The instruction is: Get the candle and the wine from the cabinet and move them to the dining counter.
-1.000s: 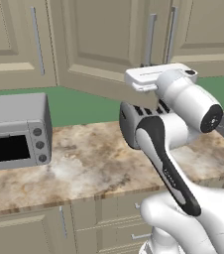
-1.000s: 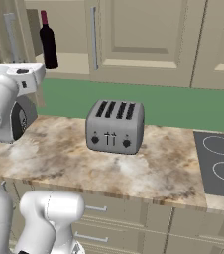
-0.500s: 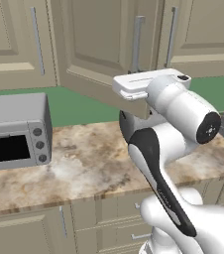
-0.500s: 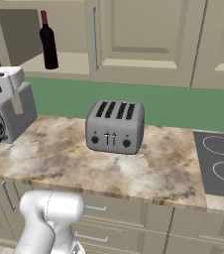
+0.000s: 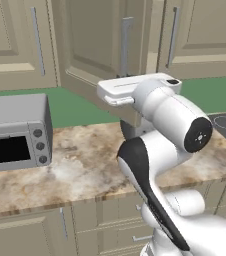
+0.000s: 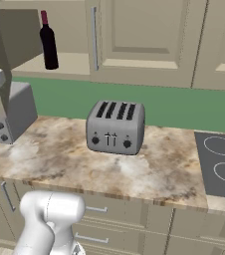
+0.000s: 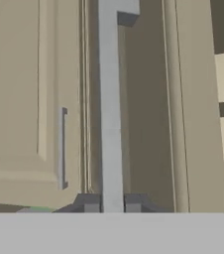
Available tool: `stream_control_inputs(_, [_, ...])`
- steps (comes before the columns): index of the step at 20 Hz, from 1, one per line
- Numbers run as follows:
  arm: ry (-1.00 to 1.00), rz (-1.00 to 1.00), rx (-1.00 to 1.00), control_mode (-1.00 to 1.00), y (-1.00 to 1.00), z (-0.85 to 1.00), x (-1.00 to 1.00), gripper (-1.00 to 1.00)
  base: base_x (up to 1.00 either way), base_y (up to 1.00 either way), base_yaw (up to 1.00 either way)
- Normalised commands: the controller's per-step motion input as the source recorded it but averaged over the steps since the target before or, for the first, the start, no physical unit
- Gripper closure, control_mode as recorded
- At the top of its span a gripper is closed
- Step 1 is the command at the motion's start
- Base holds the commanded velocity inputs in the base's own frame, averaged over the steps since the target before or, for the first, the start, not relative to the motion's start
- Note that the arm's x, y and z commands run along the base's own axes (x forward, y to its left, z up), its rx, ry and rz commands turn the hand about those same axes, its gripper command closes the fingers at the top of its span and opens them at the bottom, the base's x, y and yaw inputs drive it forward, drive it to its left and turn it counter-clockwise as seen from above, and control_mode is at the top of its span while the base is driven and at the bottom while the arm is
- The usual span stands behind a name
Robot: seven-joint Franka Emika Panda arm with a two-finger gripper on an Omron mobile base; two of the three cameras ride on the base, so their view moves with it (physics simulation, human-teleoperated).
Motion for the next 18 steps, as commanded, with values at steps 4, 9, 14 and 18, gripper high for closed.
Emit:
stream_control_inputs(4, [0.0,0.0,-0.01,-1.0,0.37,0.0,-0.15,1.0,0.0,0.0,0.0])
stream_control_inputs(9, [0.0,0.0,-0.02,-1.0,0.39,0.0,-0.06,1.0,0.0,0.0,0.0])
stream_control_inputs(14, [0.0,0.0,-0.01,-1.0,0.36,0.0,0.0,1.0,0.0,0.0,0.0])
stream_control_inputs(18, [0.0,0.0,-0.01,-1.0,0.37,0.0,0.0,1.0,0.0,0.0,0.0])
